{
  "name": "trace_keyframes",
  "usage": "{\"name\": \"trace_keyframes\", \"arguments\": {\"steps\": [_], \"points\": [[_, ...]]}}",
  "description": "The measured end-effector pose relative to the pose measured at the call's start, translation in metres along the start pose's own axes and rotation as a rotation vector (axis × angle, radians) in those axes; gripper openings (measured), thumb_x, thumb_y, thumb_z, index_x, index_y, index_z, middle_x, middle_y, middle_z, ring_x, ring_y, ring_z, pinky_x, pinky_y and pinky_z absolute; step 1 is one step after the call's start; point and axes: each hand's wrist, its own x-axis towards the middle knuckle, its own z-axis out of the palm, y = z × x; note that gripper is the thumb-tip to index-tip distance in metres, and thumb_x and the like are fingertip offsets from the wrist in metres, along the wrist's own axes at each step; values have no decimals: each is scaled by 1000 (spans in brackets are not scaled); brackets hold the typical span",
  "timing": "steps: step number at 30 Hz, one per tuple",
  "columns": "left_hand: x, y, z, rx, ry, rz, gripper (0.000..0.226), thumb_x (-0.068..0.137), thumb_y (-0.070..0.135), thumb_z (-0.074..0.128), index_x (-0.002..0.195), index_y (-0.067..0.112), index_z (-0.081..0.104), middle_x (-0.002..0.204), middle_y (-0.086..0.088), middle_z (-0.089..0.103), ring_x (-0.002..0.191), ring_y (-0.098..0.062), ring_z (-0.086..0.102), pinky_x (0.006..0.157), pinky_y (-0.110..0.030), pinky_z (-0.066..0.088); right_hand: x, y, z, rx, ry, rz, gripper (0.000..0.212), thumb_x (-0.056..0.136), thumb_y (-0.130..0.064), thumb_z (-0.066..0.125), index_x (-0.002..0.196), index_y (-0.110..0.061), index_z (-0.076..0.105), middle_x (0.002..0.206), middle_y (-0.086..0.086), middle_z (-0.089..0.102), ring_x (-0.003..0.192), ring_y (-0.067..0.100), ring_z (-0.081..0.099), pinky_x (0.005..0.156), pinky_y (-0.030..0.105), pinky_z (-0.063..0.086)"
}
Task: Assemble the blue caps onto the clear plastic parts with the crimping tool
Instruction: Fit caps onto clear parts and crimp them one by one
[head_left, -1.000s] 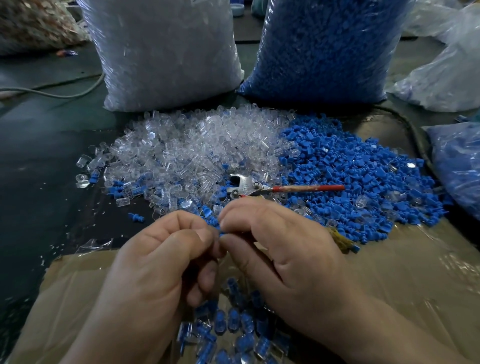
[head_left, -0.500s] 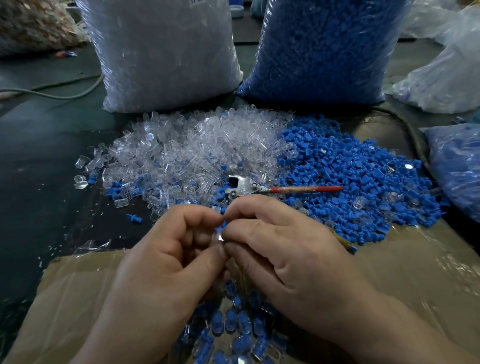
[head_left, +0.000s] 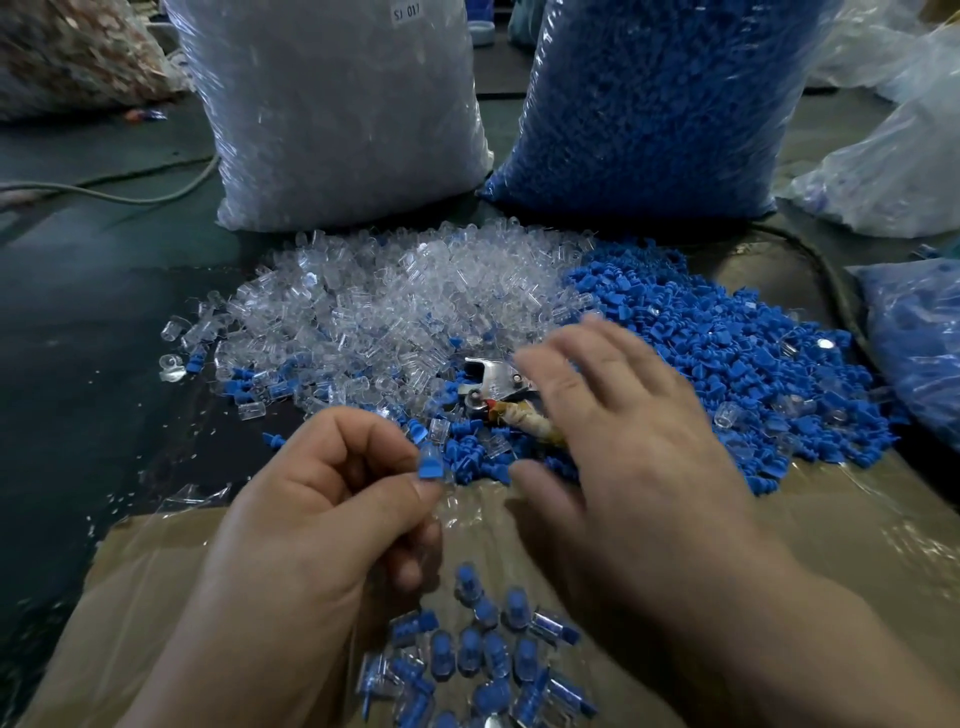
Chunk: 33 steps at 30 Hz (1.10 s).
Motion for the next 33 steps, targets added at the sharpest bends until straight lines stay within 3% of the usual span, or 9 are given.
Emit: {"name": "trace_keyframes", "arguments": {"steps": [3, 7, 12, 16, 19, 21, 25, 29, 33], "points": [[1, 2, 0, -101, 10, -33, 17, 63, 6, 73, 72, 18, 67, 56, -14, 59, 42, -23, 53, 37, -24, 42, 4, 20, 3, -115, -196, 137, 83, 85, -75, 31, 147, -36, -9, 162, -3, 6, 149, 22, 0, 117, 40, -4], [2, 4, 0, -147, 21, -92, 14, 64, 6, 69, 71, 17, 67, 59, -16, 59, 42, -21, 50, 36, -23, 40, 8, 23, 0, -143, -251, 131, 79, 80, -77, 26, 146, -36, 12, 146, -4, 34, 135, 24, 26, 116, 43, 18], [4, 4, -2, -119, 13, -141, 23, 60, 5, 81, 73, 20, 69, 61, -16, 60, 43, -21, 50, 36, -23, 40, 15, 19, -1, -146, -183, 108, 59, 85, -68, 41, 134, -35, 35, 115, -8, 52, 111, 20, 39, 99, 41, 32], [4, 7, -1, -123, 72, -123, 15, 58, 19, 72, 73, 22, 72, 63, -15, 63, 44, -18, 51, 34, -23, 39, 12, 21, -5, -81, -69, 105, 49, 88, -62, 30, 128, -35, 36, 102, -11, 52, 97, 14, 43, 91, 38, 35], [5, 8, -2, -77, 119, -75, 18, 57, 22, 72, 75, 22, 74, 61, -12, 63, 44, -15, 52, 33, -21, 40, 6, 22, -11, 103, 105, 77, 43, 90, -58, 35, 124, -32, 40, 93, -13, 52, 86, 10, 44, 73, 24, 36], [7, 8, -3, -39, 158, -22, 16, 59, 21, 70, 75, 23, 73, 59, -7, 61, 44, -13, 53, 35, -19, 41, 1, 20, -15, 121, 136, 45, 46, 85, -54, 43, 125, -30, 45, 94, -16, 52, 85, 8, 46, 73, 16, 31], [9, 3, -7, 70, 184, 81, 16, 63, 25, 70, 79, 28, 71, 64, -2, 64, 49, -10, 57, 38, -19, 42, -7, 15, -18, 74, 72, -21, 58, 73, -50, 45, 125, -25, 54, 98, -12, 59, 90, 13, 53, 78, 26, 39], [10, -1, -12, 101, 138, 117, 21, 65, 25, 84, 81, 30, 71, 62, 0, 62, 49, -8, 57, 38, -18, 42, -10, 12, -22, 133, 17, -72, 59, 72, -51, 46, 127, -28, 52, 104, -15, 59, 96, 11, 53, 84, 26, 41], [11, -6, -13, 81, 130, 162, 16, 71, 18, 73, 84, 27, 71, 61, 1, 61, 47, -7, 55, 37, -18, 41, -9, 11, -20, 106, -50, -112, 62, 73, -55, 43, 128, -29, 51, 106, -14, 59, 98, 12, 52, 85, 25, 41]]}}
